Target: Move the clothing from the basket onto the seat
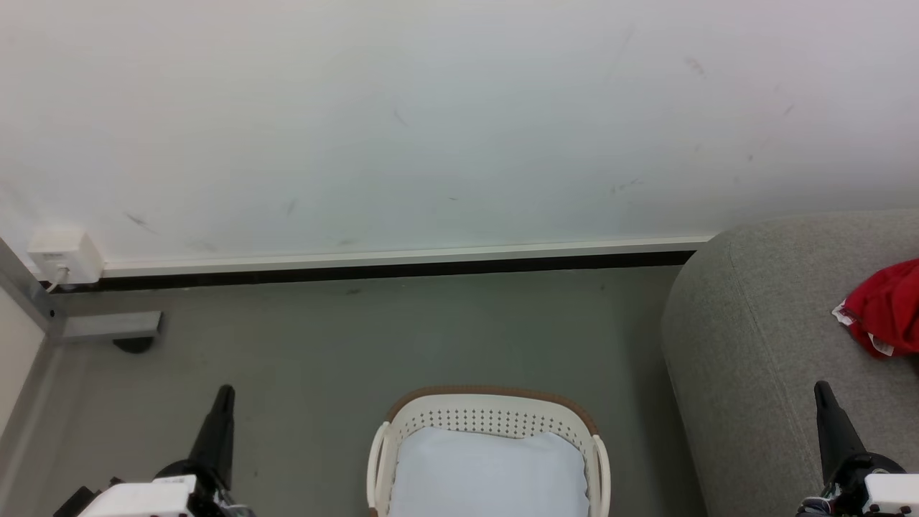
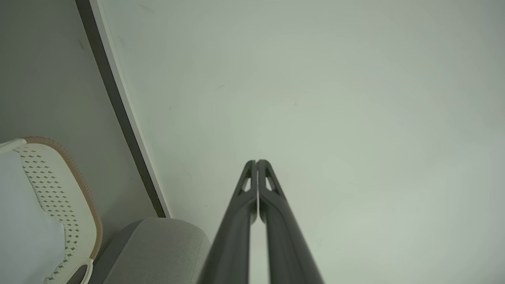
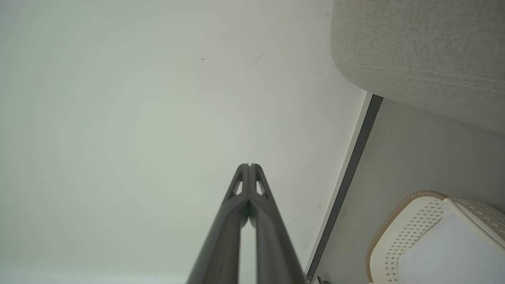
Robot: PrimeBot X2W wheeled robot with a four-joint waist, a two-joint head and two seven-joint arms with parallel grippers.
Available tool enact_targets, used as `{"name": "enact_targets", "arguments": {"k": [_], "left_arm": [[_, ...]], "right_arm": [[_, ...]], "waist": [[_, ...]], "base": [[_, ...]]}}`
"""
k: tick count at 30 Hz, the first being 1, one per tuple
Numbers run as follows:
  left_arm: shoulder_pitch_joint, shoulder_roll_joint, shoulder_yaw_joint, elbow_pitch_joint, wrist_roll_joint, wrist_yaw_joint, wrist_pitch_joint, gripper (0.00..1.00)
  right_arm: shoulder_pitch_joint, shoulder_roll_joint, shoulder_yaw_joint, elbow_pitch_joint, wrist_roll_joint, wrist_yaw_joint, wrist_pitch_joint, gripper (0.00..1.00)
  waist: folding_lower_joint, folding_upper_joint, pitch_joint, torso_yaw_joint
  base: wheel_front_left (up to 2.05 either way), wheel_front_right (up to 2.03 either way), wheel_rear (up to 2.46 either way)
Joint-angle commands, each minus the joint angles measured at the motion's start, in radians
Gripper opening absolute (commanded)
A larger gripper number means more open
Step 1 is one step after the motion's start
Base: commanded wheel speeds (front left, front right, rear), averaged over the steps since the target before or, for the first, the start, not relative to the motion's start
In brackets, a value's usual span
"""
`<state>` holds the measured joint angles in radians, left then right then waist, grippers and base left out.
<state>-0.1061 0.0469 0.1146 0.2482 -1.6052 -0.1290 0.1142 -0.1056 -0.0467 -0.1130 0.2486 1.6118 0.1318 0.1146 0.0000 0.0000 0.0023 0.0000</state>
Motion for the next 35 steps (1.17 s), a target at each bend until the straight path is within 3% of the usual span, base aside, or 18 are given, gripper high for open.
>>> {"name": "enact_targets", "arguments": {"k": [1, 35], "left_arm": [[-0.010, 0.006, 0.002, -0.003, -0.013, -0.005, 0.004, 0.00], [-0.010, 0.006, 0.002, -0.003, -0.014, -0.005, 0.004, 0.00]], "right_arm": [[-0.010, -0.007, -0.004, -0.005, 0.002, -0.002, 0.003, 0.00], [-0.010, -0.007, -0.004, -0.005, 0.002, -0.002, 0.003, 0.00]], "waist": [[0.0000, 0.0000, 0.000, 0.000], [0.0000, 0.0000, 0.000, 0.000]], "base": [[0.00, 0.00, 0.00], [0.00, 0.00, 0.00]]}}
